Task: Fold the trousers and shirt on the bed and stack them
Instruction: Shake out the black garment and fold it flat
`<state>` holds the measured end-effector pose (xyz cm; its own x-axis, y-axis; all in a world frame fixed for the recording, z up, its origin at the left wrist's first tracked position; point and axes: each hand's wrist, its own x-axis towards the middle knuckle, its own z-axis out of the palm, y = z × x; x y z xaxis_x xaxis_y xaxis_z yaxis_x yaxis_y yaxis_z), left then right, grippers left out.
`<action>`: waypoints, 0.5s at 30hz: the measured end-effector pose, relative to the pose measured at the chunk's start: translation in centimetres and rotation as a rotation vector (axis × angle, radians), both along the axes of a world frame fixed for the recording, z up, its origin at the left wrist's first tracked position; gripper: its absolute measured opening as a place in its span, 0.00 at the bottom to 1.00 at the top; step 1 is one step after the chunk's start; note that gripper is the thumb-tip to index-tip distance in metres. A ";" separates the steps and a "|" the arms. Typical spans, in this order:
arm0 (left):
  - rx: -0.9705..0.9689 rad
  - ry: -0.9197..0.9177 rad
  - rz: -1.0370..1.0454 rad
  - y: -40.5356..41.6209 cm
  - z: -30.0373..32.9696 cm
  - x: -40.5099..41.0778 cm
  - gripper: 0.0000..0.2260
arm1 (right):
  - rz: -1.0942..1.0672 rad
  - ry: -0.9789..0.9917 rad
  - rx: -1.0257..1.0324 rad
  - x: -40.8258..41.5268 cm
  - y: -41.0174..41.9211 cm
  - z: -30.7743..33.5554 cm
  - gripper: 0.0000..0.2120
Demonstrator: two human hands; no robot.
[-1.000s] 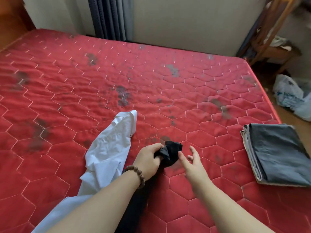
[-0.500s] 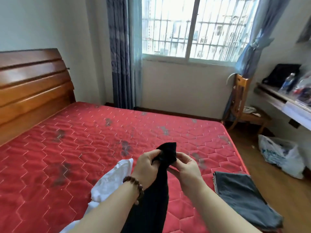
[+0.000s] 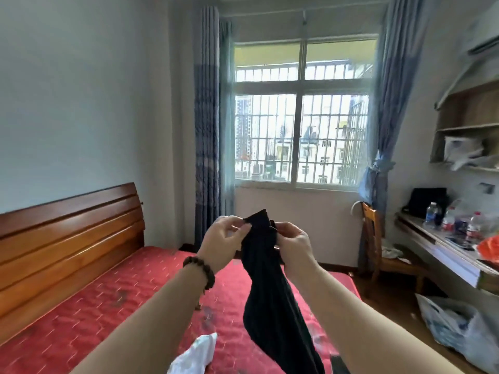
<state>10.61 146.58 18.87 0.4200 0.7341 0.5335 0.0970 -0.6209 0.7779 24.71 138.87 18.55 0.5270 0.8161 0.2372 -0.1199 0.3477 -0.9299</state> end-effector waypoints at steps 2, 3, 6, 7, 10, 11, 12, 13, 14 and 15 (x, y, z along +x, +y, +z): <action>-0.021 0.055 0.026 0.1 1.7 -1.0 0.15 | 0.001 -0.005 0.015 0.0 -1.0 2.1 0.10; -0.057 0.109 -0.016 0.2 2.1 -1.3 0.22 | 0.007 -0.007 0.029 0.0 -1.4 3.0 0.11; -0.295 0.106 -0.275 -0.4 2.8 -1.0 0.27 | 0.040 -0.061 0.046 -0.2 -2.1 5.0 0.11; -0.376 0.050 -0.352 -0.7 3.0 -0.7 0.23 | 0.047 -0.081 0.038 -0.2 -2.2 5.4 0.11; -0.362 -0.028 -0.363 -1.3 3.8 -0.2 0.08 | 0.021 -0.140 0.003 -0.2 -2.6 6.2 0.13; -0.334 -0.052 -0.335 -1.2 4.1 -0.2 0.06 | 0.003 -0.150 0.000 -0.1 -2.6 6.3 0.13; -0.318 -0.084 -0.323 -1.2 4.5 -0.2 0.05 | -0.014 -0.154 0.000 0.0 -2.6 6.3 0.13; -0.312 -0.111 -0.329 -1.1 4.9 -0.4 0.05 | -0.028 -0.156 -0.001 0.0 -2.6 6.3 0.14; -0.306 -0.126 -0.344 -1.0 5.3 -0.5 0.05 | -0.042 -0.159 -0.004 -0.1 -2.5 6.3 0.14; -0.294 -0.133 -0.351 -1.0 5.8 -0.6 0.05 | -0.055 -0.164 -0.011 -0.1 -2.4 6.2 0.13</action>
